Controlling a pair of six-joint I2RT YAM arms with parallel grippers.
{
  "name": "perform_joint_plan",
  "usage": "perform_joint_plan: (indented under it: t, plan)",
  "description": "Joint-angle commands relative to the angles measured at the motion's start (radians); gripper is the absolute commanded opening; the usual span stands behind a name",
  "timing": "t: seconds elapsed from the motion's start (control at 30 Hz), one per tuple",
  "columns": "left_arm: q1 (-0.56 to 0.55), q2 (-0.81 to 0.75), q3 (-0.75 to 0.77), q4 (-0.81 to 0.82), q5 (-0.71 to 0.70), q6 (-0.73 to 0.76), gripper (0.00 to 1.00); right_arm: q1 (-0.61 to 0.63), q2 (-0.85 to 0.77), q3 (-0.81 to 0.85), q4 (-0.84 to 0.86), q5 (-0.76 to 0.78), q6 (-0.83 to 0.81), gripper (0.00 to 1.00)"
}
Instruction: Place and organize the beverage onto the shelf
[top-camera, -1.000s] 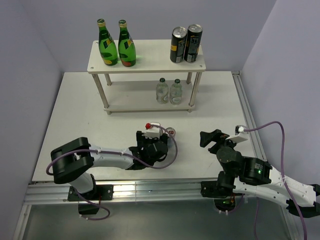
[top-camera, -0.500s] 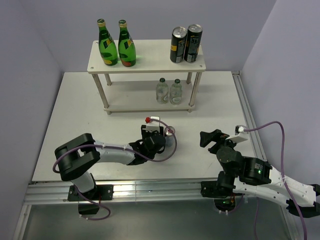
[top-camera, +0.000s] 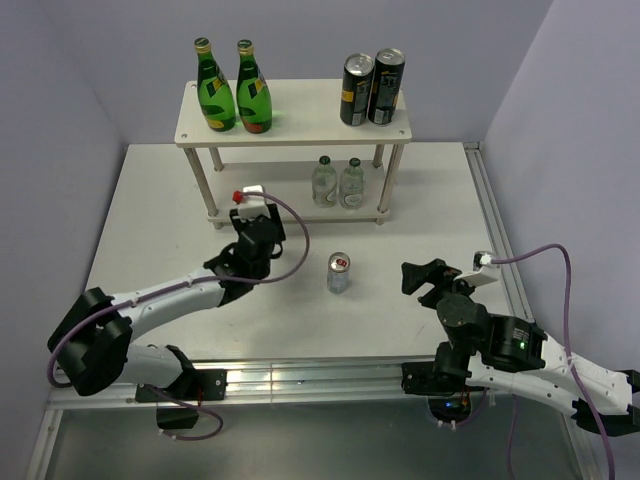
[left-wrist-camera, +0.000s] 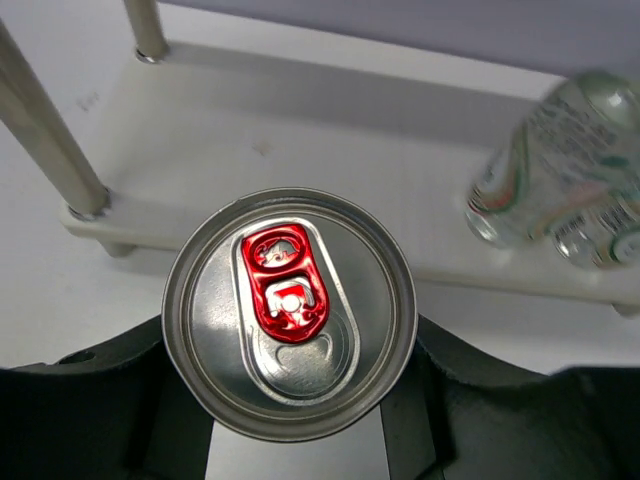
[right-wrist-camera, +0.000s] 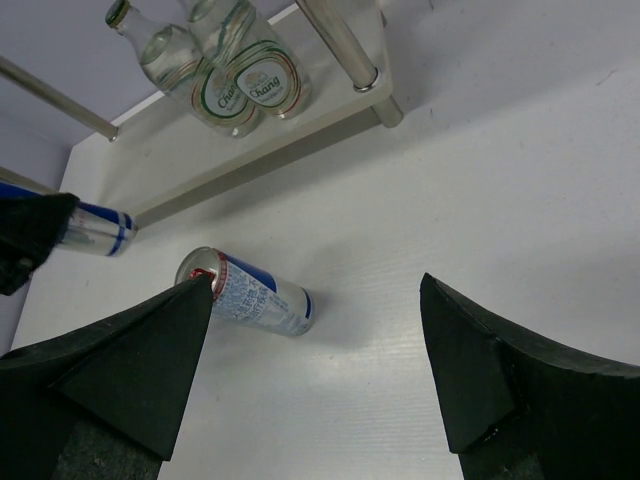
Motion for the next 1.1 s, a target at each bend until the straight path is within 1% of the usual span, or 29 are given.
perform_joint_plan:
  t: [0.0, 0.03, 0.1, 0.13, 0.23, 0.5, 0.7, 0.97, 1.0, 1.07]
  plan:
    - [0.089, -0.046, 0.067, 0.074, 0.061, 0.092, 0.00, 0.006, -0.016, -0.006, 0.024, 0.021, -0.002, 0.91]
    - [0.136, -0.048, 0.072, 0.089, 0.075, 0.101, 0.00, 0.006, -0.017, -0.006, 0.024, 0.019, -0.005, 0.91]
    - [0.179, -0.046, 0.081, 0.105, 0.118, 0.101, 0.00, 0.006, -0.020, -0.006, 0.024, 0.019, -0.005, 0.91]
    - [0.219, -0.040, 0.082, 0.132, 0.135, 0.106, 0.00, 0.005, -0.022, -0.006, 0.024, 0.018, -0.005, 0.91]
    - [0.277, -0.002, 0.092, 0.186, 0.169, 0.132, 0.00, 0.005, -0.027, -0.008, 0.026, 0.015, -0.008, 0.91]
    - [0.380, 0.150, 0.145, 0.272, 0.204, 0.161, 0.00, 0.005, -0.022, -0.008, 0.027, 0.009, -0.011, 0.91]
    - [0.412, 0.220, 0.174, 0.316, 0.210, 0.173, 0.00, 0.005, -0.017, -0.008, 0.032, 0.009, -0.014, 0.91]
    - [0.436, 0.296, 0.226, 0.326, 0.241, 0.187, 0.00, 0.005, -0.013, -0.008, 0.035, 0.009, -0.020, 0.91]
    - [0.439, 0.305, 0.230, 0.321, 0.239, 0.188, 0.01, 0.005, -0.010, -0.006, 0.036, 0.010, -0.019, 0.91]
    - [0.439, 0.311, 0.242, 0.315, 0.235, 0.192, 0.08, 0.005, -0.008, -0.006, 0.036, 0.009, -0.019, 0.91]
